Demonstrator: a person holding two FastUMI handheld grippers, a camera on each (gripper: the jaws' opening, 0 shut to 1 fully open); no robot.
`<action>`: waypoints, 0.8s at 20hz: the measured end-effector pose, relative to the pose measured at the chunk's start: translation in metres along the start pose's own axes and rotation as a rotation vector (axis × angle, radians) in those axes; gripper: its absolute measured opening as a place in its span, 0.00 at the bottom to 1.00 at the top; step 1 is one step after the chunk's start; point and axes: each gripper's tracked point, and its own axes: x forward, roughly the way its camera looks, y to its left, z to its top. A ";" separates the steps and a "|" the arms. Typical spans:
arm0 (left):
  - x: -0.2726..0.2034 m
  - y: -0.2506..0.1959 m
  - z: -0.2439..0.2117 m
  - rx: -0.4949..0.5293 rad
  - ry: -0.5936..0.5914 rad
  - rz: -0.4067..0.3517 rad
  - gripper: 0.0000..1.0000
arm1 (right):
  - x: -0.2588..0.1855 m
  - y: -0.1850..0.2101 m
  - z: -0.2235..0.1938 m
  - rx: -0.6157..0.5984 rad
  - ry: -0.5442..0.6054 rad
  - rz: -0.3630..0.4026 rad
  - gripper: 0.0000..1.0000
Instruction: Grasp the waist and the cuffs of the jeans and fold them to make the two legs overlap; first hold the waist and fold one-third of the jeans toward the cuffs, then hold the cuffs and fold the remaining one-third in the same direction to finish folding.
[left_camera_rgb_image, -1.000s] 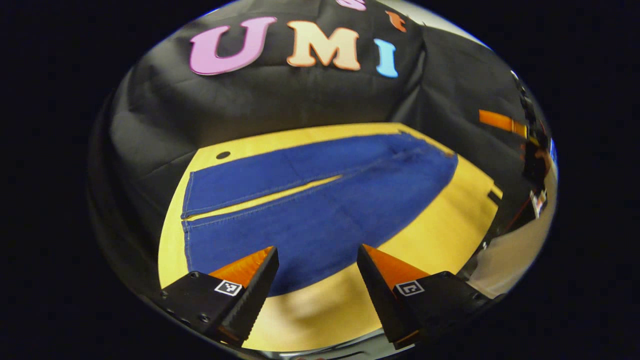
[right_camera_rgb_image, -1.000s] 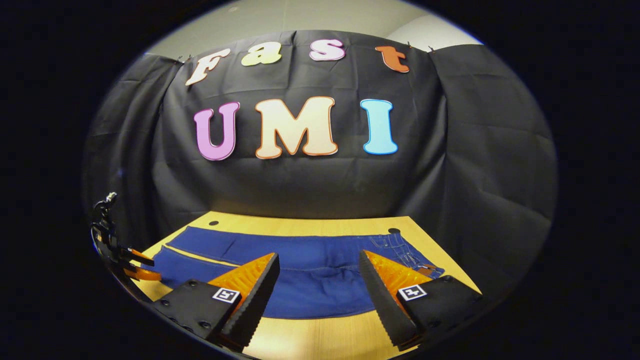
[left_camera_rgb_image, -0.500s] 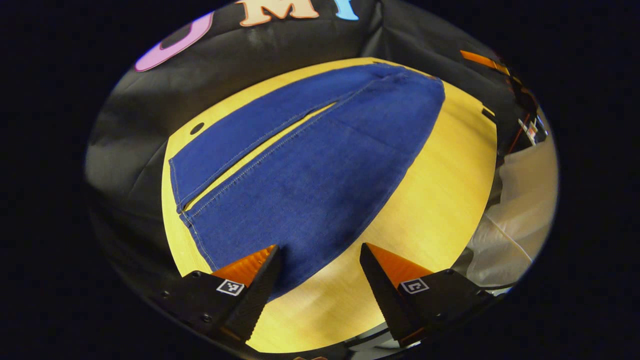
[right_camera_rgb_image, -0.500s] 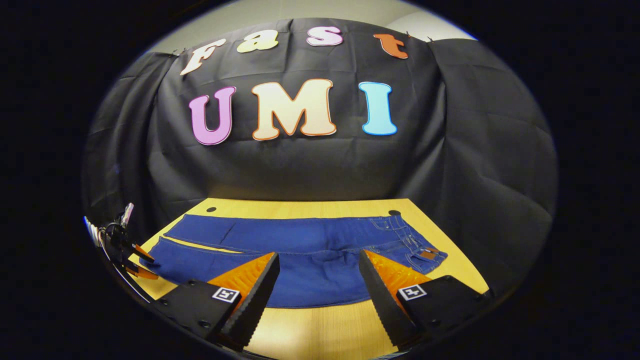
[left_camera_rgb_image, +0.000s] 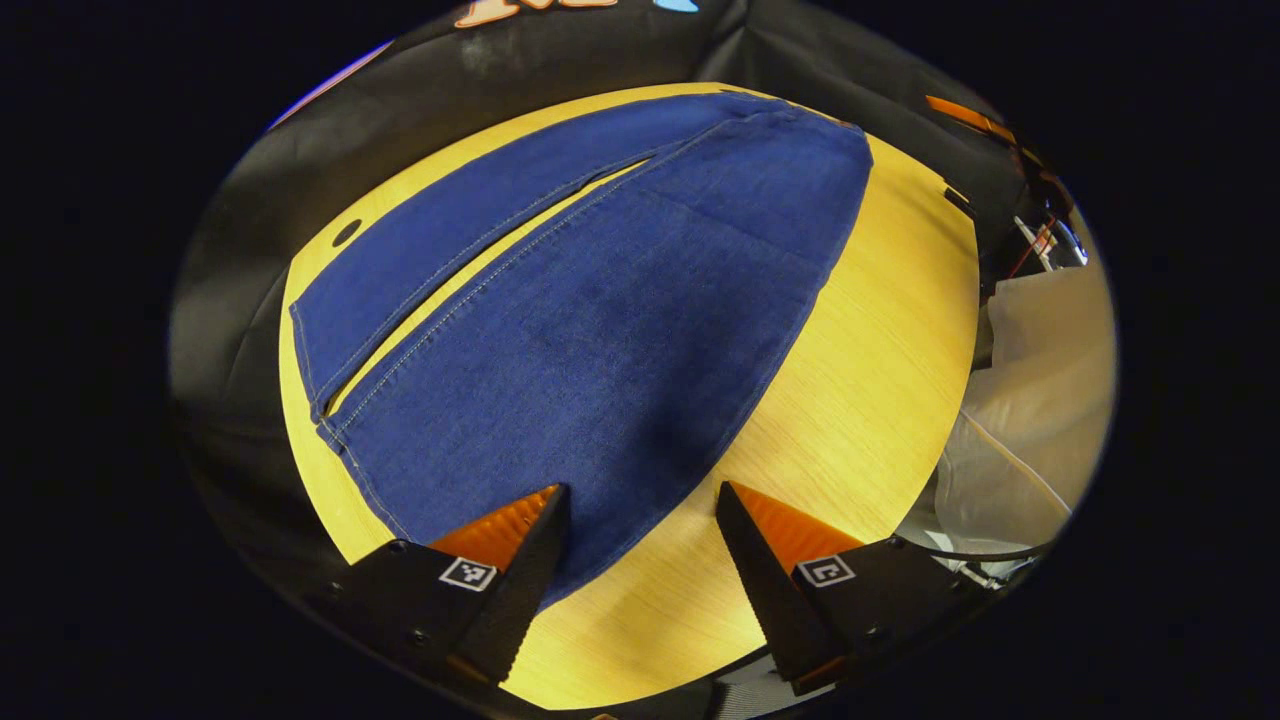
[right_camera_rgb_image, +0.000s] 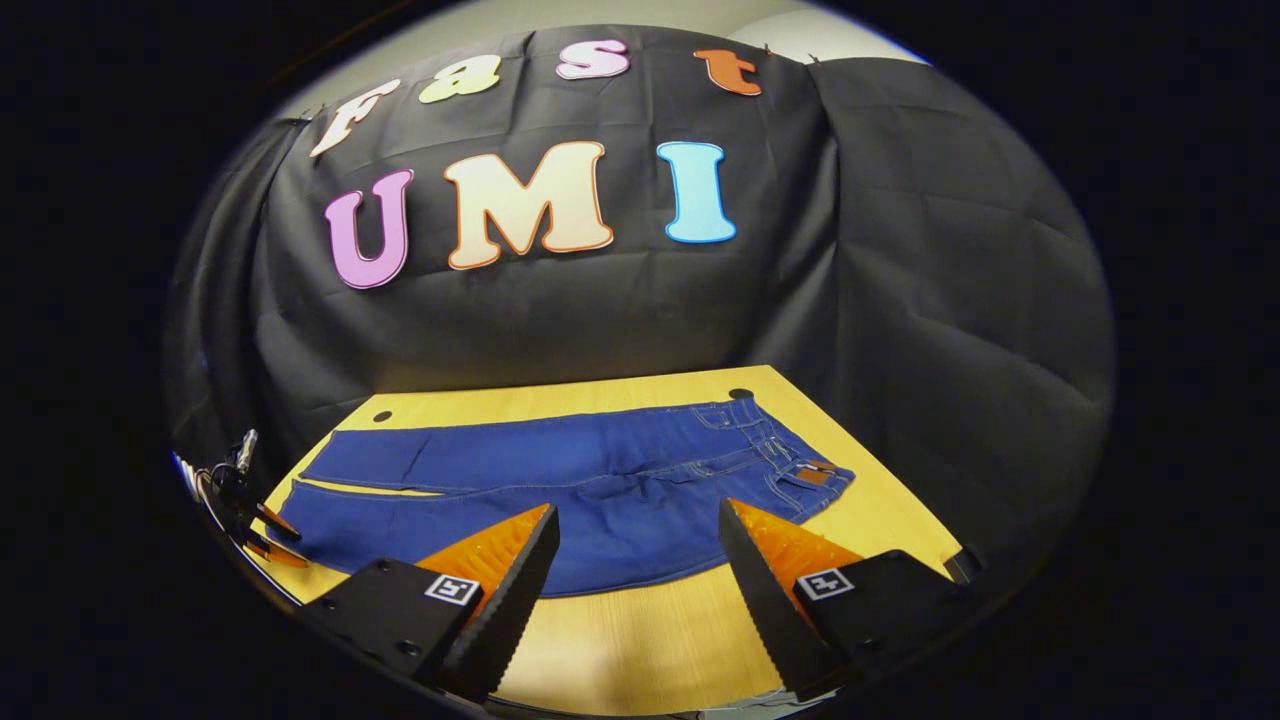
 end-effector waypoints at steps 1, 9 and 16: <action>0.000 0.000 0.000 0.012 0.014 -0.005 0.92 | 0.002 -0.001 0.000 -0.002 -0.001 -0.002 1.00; 0.002 -0.003 0.003 0.069 0.081 -0.005 0.78 | 0.013 0.003 -0.006 0.002 0.011 0.015 0.99; 0.006 0.000 0.011 0.037 0.071 0.069 0.00 | 0.030 0.003 -0.007 -0.004 0.055 0.088 0.99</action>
